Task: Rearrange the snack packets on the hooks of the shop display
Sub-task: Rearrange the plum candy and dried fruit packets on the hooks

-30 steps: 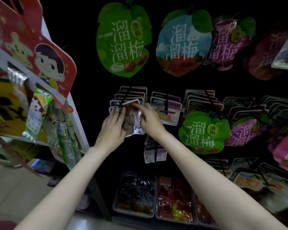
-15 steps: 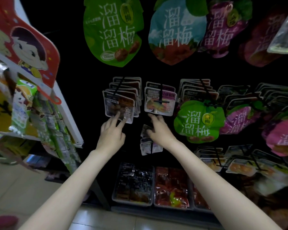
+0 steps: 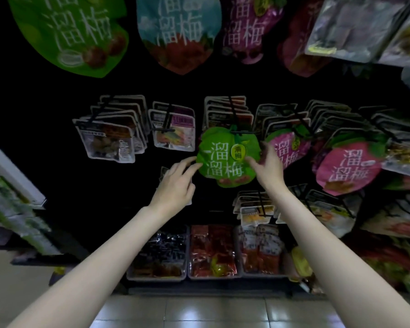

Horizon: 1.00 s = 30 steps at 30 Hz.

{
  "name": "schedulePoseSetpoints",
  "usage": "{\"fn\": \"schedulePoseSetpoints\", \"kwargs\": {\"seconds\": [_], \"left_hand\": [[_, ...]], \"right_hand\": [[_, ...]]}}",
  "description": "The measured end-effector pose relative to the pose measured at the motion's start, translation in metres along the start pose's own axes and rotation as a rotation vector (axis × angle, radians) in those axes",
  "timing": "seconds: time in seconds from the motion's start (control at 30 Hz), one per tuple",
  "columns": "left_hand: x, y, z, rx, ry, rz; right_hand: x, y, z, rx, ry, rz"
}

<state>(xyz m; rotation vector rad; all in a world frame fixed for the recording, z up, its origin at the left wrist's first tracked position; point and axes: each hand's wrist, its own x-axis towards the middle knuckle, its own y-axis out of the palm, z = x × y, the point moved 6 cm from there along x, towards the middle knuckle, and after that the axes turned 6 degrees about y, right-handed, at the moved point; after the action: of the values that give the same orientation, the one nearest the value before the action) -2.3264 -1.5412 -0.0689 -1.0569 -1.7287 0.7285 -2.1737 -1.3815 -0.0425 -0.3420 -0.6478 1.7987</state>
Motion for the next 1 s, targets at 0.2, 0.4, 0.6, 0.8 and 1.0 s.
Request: {"fn": "schedulePoseSetpoints", "kwargs": {"seconds": [0.2,0.4,0.6,0.8,1.0], "left_hand": [[0.001,-0.016,-0.017,0.024,0.041,-0.074],[0.005,-0.021,-0.033,-0.101,-0.020,-0.085],[0.011,-0.041,-0.058,-0.261,0.012,-0.258],[0.019,-0.109,-0.047,-0.361,-0.107,-0.496],[0.006,-0.182,-0.034,-0.382,-0.151,-0.659]], "right_hand": [[0.007,0.001,0.001,0.094,-0.114,0.157],[-0.029,-0.030,0.036,-0.224,-0.597,0.331],[-0.048,-0.055,0.076,-0.100,-0.805,0.218],[-0.047,-0.062,0.142,0.101,-0.903,0.038],[-0.058,-0.047,0.212,0.381,-0.924,0.001]]}}
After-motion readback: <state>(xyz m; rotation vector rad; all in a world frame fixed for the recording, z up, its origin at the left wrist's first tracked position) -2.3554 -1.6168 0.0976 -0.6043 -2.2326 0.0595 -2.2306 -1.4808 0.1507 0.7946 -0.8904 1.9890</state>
